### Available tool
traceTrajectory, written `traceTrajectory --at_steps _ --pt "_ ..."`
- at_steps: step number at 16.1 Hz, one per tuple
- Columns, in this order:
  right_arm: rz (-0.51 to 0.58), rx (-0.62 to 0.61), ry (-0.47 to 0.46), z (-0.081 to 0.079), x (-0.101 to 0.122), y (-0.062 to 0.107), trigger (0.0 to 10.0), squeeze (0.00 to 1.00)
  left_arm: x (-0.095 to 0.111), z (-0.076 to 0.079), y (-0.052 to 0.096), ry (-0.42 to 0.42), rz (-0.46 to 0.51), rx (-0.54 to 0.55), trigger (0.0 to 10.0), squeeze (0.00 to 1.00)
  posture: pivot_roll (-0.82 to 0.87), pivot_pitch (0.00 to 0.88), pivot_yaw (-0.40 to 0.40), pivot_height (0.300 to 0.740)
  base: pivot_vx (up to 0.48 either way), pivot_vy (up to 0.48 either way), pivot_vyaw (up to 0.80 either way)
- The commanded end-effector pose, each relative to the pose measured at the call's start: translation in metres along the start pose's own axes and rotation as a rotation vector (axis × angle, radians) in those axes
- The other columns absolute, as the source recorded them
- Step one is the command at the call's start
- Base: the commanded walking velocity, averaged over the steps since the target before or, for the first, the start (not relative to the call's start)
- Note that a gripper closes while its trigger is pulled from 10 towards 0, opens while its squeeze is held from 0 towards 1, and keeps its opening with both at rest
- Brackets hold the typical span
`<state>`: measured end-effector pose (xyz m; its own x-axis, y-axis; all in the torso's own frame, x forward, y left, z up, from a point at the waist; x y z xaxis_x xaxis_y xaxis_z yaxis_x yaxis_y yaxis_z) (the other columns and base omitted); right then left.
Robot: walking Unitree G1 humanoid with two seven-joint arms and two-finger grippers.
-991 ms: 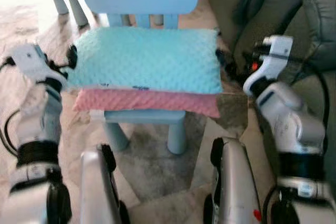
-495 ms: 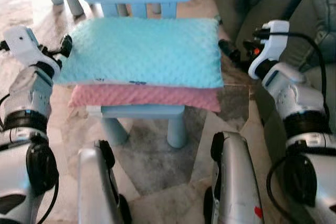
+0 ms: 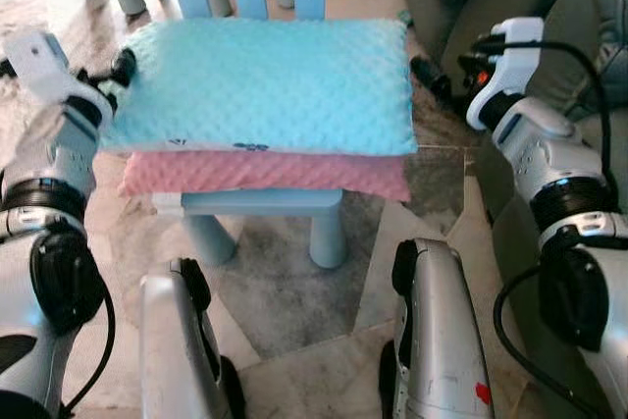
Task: Move the pillow to the sofa
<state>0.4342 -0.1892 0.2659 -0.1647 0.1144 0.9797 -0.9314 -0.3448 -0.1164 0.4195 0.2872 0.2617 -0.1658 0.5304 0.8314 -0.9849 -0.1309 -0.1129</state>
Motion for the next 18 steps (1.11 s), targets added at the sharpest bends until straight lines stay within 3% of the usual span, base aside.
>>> traceTrajectory --at_steps 1,4,7,8,9,12,14,16,17,18 --pt "0.02 -0.023 0.011 0.008 0.01 0.0 10.0 0.0 0.014 -0.002 0.0 0.008 0.032 0.015 10.0 0.0 -0.05 0.304 0.039 0.375 0.0 0.0 0.0" --pt "0.033 -0.018 -0.005 0.012 0.015 0.001 10.0 0.0 0.022 0.005 -0.003 0.061 0.056 0.006 10.0 0.0 -0.05 0.306 0.042 0.375 0.0 0.0 0.0" --pt "0.08 0.029 -0.128 0.014 0.03 0.0 10.0 0.0 0.027 0.009 -0.004 0.16 0.058 0.006 10.0 0.0 -0.05 0.305 0.043 0.375 0.0 0.0 0.0" --pt "0.09 0.118 -0.214 0.009 0.035 -0.001 10.0 0.0 0.024 0.013 -0.006 0.224 0.007 -0.005 10.0 0.0 -0.05 0.305 0.044 0.375 0.0 0.0 0.0" --pt "0.085 0.144 -0.231 0.007 0.035 -0.001 10.0 0.0 0.02 0.013 -0.006 0.24 -0.022 -0.004 10.0 0.0 -0.05 0.305 0.043 0.375 0.0 0.0 0.0" --pt "0.054 0.258 -0.252 -0.006 0.03 -0.001 10.0 0.0 0.001 0.01 -0.003 0.22 -0.166 0.005 10.0 0.0 -0.05 0.305 0.046 0.375 0.0 0.0 0.0" --pt "0.036 0.309 -0.272 -0.012 0.026 -0.001 10.0 0.0 0.01 0.002 -0.001 0.182 -0.154 0.02 10.0 0.0 -0.04 0.307 0.048 0.375 0.0 0.0 0.0" --pt "0.031 0.317 -0.303 -0.008 0.029 0.002 10.0 0.0 0.016 -0.001 0.001 0.202 -0.171 0.013 10.0 0.0 -0.04 0.309 0.048 0.375 0.0 0.0 0.0" --pt "0.028 0.318 -0.342 -0.006 0.031 0.003 10.0 0.0 0.015 0.002 0.002 0.198 -0.212 -0.025 10.0 0.0 -0.04 0.311 0.047 0.375 0.0 0.0 0.0" --pt "0.017 0.324 -0.363 -0.004 0.031 0.006 10.0 0.0 0.004 0.005 0.005 0.149 -0.317 -0.078 10.0 0.0 -0.04 0.309 0.047 0.375 0.0 0.0 0.0"
Point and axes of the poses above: a point about 5 cm out from each wrist's last joint towards the gripper, its own y axis pointing back from the gripper into the wrist, its own x axis along the axis of the wrist's last joint, z = x × y, the point moved 2 cm from there along -y, pointing out of the wrist towards the gripper, and after that the axes turned 13 degrees about y, right-handed, at the moved point
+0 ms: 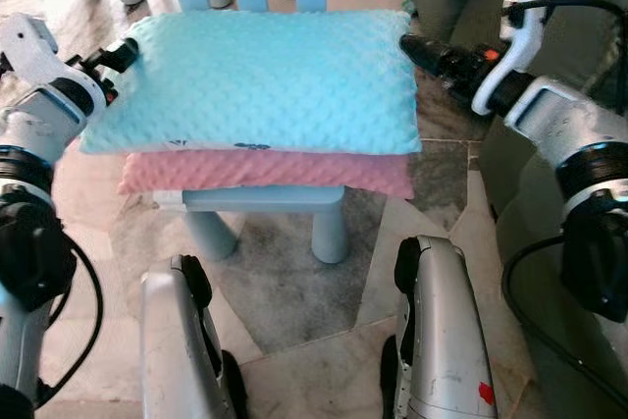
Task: Move the pillow to the sofa
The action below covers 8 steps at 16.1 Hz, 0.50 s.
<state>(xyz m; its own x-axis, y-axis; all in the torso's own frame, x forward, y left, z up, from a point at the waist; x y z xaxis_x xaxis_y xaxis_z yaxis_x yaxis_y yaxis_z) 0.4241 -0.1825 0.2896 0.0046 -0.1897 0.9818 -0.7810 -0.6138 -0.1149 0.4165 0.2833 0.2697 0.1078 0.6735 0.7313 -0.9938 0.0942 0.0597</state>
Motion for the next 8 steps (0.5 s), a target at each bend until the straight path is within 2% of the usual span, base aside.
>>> traceTrajectory --at_steps 1,2,3,4,5,6,7,8 --pt "0.0 0.015 -0.004 0.001 0.004 0.004 10.0 0.0 -0.009 -0.003 0.003 -0.051 -0.116 -0.008 10.0 0.0 -0.04 0.309 0.047 0.375 0.0 0.0 0.0" --pt "-0.019 0.02 -0.004 0.002 0.0 0.006 10.0 0.0 -0.014 0.0 0.003 -0.072 -0.16 -0.056 10.0 0.0 -0.04 0.307 0.048 0.375 0.0 0.0 0.0" --pt "-0.06 -0.019 0.014 0.01 -0.012 0.014 10.0 0.0 -0.023 0.0 0.004 -0.07 -0.215 -0.099 10.0 0.0 -0.04 0.306 0.05 0.375 0.0 0.0 0.0" --pt "-0.062 -0.065 0.028 0.016 -0.015 0.019 10.0 0.0 -0.023 0.0 0.004 -0.07 -0.198 -0.122 10.0 0.0 -0.03 0.303 0.049 0.375 0.0 0.0 0.0" --pt "-0.07 -0.163 0.064 0.026 -0.018 0.023 10.0 0.0 -0.021 0.0 0.004 -0.037 -0.165 -0.143 10.0 0.0 -0.04 0.301 0.048 0.375 0.0 0.0 0.0" --pt "-0.056 -0.26 0.125 0.036 -0.016 0.03 10.0 0.0 -0.019 -0.004 0.005 -0.003 -0.122 -0.144 10.0 0.0 -0.04 0.298 0.044 0.375 0.0 0.0 0.0" --pt "-0.059 -0.317 0.163 0.042 -0.015 0.035 10.0 0.0 -0.013 -0.006 0.007 -0.005 -0.074 -0.165 10.0 0.0 -0.04 0.297 0.042 0.375 0.0 0.0 0.0" --pt "-0.052 -0.315 0.128 0.043 -0.015 0.037 10.0 0.0 -0.009 -0.004 0.009 -0.025 -0.021 -0.247 10.0 0.0 -0.04 0.296 0.039 0.375 0.0 0.0 0.0"
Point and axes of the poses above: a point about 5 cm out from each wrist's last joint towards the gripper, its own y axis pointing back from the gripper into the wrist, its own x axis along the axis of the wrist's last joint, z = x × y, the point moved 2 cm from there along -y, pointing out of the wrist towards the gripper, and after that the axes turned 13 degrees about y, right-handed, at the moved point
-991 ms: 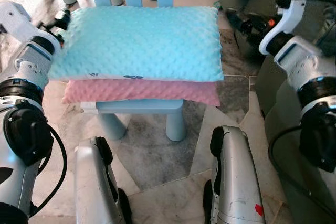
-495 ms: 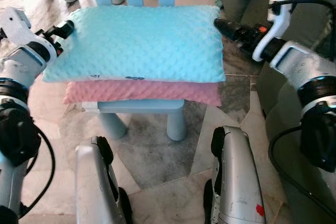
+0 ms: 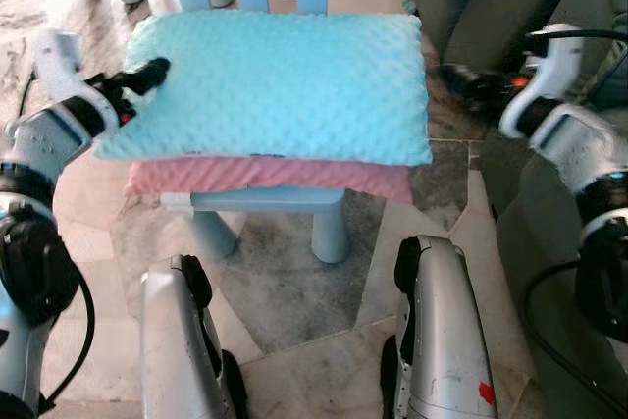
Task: Move the pillow to the sofa
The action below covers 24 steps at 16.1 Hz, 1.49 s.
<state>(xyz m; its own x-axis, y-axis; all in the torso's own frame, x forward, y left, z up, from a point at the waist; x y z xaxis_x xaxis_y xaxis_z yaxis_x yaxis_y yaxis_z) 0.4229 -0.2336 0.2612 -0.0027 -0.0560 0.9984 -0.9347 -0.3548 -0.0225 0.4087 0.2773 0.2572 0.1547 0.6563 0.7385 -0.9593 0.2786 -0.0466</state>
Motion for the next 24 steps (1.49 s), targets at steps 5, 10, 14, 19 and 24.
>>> traceTrajectory --at_steps 5,10,14,19,24 --pt "0.083 0.062 0.031 -0.005 0.007 0.002 10.0 0.0 0.024 -0.025 0.025 0.006 0.096 0.107 10.0 0.0 -0.04 0.288 0.036 0.375 0.0 0.0 0.0" --pt "0.091 0.31 -0.126 -0.027 0.023 0.0 10.0 0.0 0.032 -0.023 0.031 0.117 0.064 0.101 10.0 0.0 -0.05 0.291 0.031 0.375 0.0 0.0 0.0" --pt "0.009 0.422 -0.055 -0.048 0.014 -0.008 10.0 0.0 0.018 -0.018 0.023 0.121 -0.01 0.086 10.0 0.0 -0.05 0.288 0.029 0.375 0.0 0.0 0.0" --pt "-0.041 0.488 -0.077 -0.07 0.001 -0.019 10.0 0.0 0.004 -0.015 0.014 0.125 -0.045 0.079 10.0 0.0 -0.05 0.288 0.022 0.375 0.0 0.0 0.0" --pt "-0.053 0.594 -0.089 -0.094 -0.005 -0.026 10.0 0.0 -0.016 0.012 -0.004 0.152 -0.139 -0.082 10.0 0.0 -0.05 0.283 0.018 0.375 0.0 0.0 0.0"
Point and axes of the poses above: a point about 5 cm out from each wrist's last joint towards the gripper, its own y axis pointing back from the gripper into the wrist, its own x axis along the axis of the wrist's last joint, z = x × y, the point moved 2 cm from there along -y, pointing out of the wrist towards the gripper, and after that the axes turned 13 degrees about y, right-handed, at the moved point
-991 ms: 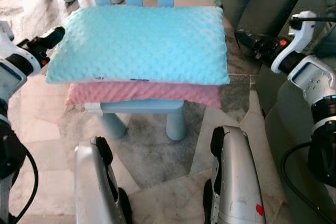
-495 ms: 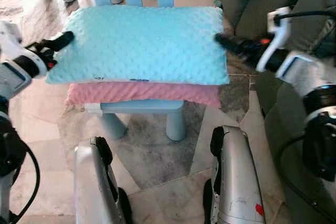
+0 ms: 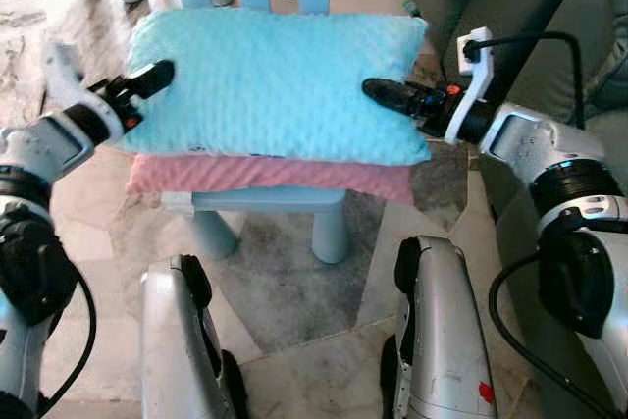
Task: Move the pillow to the sofa
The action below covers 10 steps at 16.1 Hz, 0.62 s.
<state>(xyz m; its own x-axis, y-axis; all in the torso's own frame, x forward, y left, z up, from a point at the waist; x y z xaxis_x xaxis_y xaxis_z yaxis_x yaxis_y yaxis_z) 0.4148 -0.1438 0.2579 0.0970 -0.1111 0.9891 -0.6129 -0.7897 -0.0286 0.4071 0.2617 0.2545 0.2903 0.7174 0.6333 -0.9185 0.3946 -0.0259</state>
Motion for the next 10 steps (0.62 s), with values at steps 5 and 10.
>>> traceTrajectory --at_steps 5,10 --pt "-0.075 0.054 0.005 -0.014 -0.012 -0.018 10.0 0.0 -0.027 -0.001 -0.005 0.039 -0.168 -0.007 10.0 0.0 -0.05 0.283 0.018 0.375 0.0 0.0 0.0" --pt "-0.086 0.145 -0.009 -0.025 -0.019 -0.025 0.0 0.0 -0.036 -0.008 -0.001 0.029 -0.235 -0.002 0.0 0.0 -0.05 0.288 0.02 0.375 0.0 0.0 0.0"
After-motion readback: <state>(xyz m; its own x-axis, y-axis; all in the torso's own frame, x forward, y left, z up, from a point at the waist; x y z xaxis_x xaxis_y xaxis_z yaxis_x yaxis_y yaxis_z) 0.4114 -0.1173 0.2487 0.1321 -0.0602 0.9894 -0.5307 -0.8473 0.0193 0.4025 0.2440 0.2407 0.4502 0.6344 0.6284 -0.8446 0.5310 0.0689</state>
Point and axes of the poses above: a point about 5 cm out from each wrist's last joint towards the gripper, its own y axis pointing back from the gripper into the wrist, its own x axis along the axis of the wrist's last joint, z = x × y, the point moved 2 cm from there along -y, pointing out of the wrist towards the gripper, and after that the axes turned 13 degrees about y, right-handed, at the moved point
